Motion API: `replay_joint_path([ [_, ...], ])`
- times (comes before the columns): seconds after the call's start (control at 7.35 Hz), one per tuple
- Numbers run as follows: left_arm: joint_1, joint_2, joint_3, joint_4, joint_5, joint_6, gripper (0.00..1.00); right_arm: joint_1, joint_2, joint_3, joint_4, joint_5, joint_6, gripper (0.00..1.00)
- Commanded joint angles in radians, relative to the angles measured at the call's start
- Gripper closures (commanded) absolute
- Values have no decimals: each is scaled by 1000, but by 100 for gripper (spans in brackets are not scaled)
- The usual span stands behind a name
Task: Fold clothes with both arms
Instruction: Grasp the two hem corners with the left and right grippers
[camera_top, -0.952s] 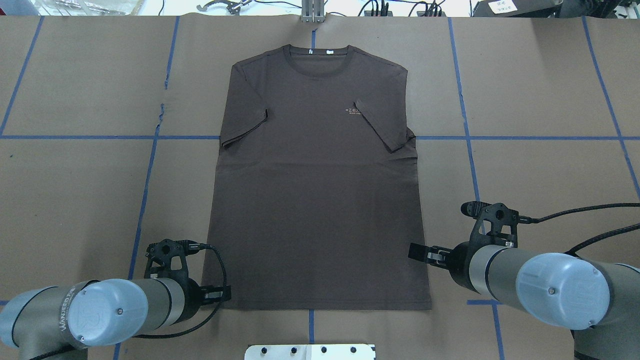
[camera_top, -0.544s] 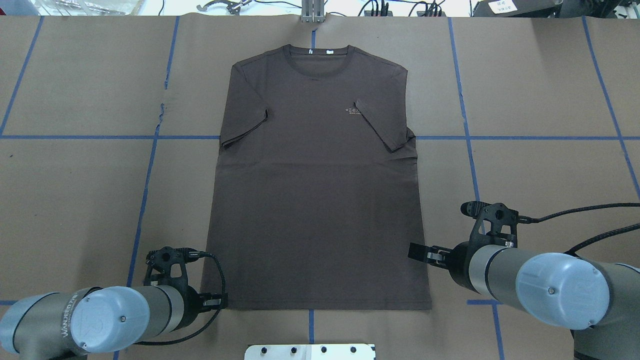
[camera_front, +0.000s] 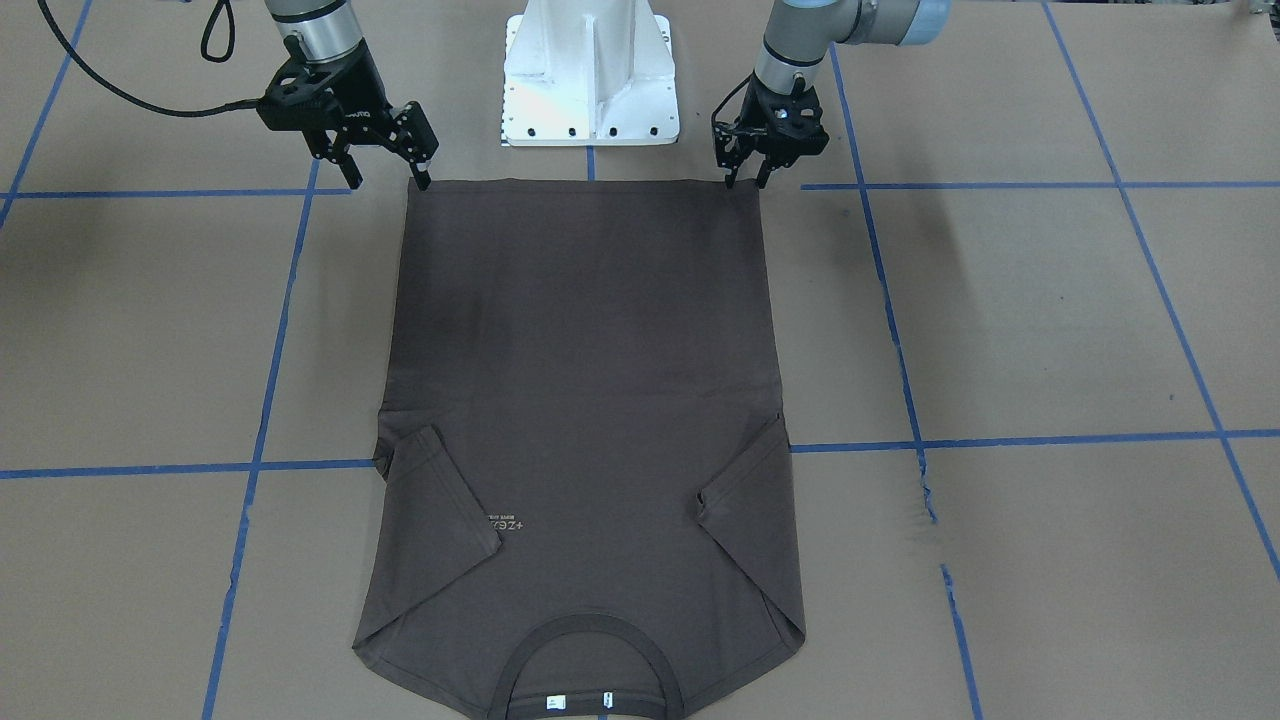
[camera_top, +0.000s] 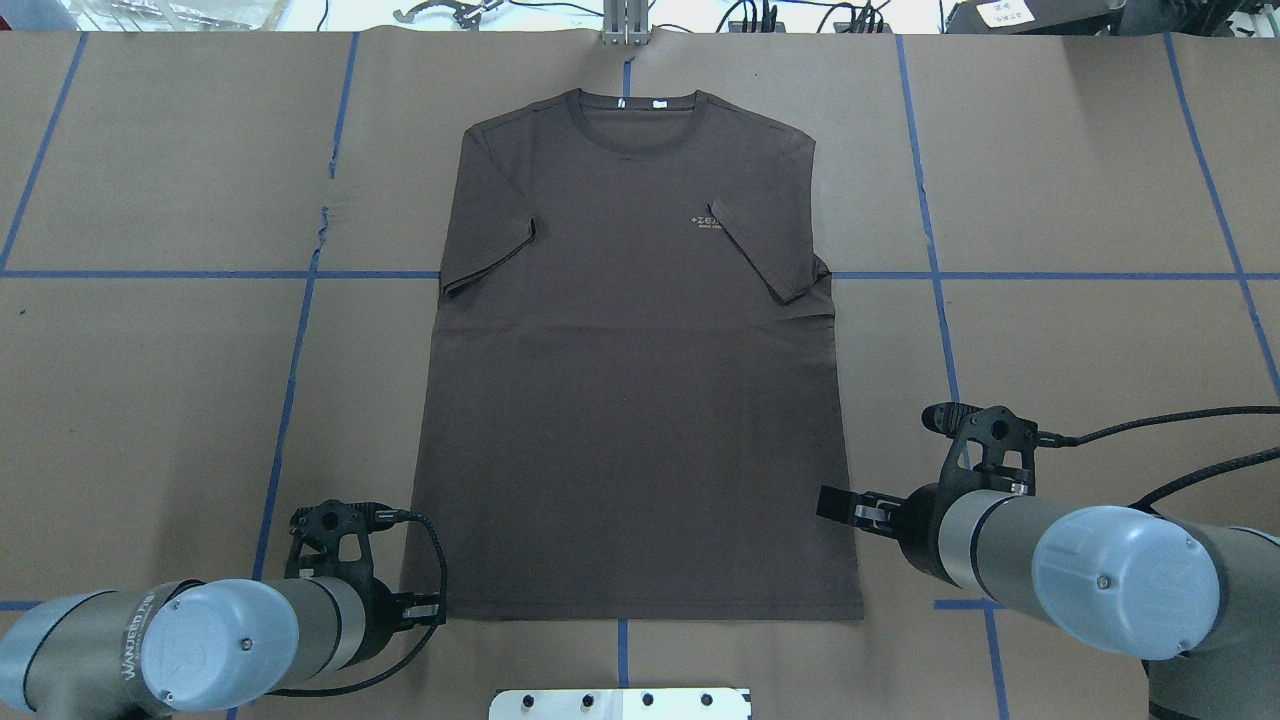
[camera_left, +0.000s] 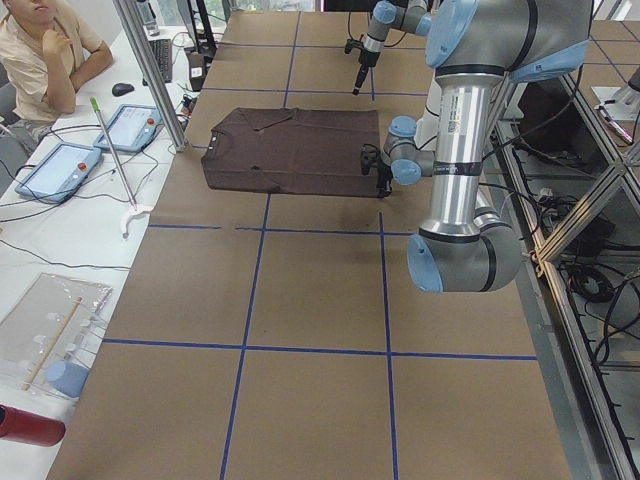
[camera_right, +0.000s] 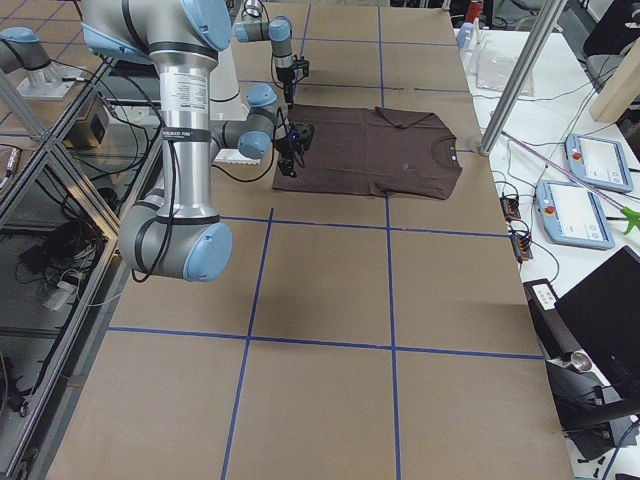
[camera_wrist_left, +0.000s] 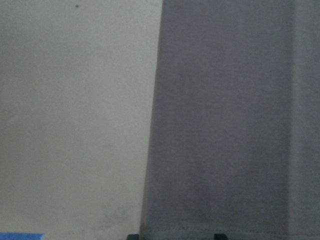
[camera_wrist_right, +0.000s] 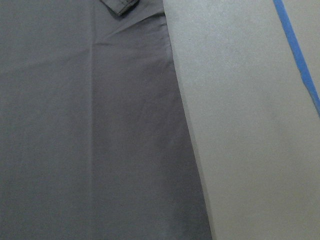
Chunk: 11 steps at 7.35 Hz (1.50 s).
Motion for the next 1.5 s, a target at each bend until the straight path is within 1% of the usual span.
replay_joint_path([
  [0.0,0,0,-1,0,0,0,100,0,0,0,1,0,0,0],
  [0.27,-3,3,-6,0,0,0,100,-3,-11,0,1,2,0,0],
  [0.41,-2,1,-4,2,0,0,100,-17,-17,0,-1,-1,44,5],
  [0.54,-2,3,-6,2,2,0,100,-43,-23,-2,1,-14,110,12],
  [0.68,-2,0,-6,2,3,0,100,-81,-26,-17,-1,-49,148,16],
  [0.95,-2,0,-7,0,49,2,100,-123,-23,-57,-1,-64,172,17],
  [1.36,0,-4,-9,2,52,2,100,-176,-20,-100,1,-97,173,21],
])
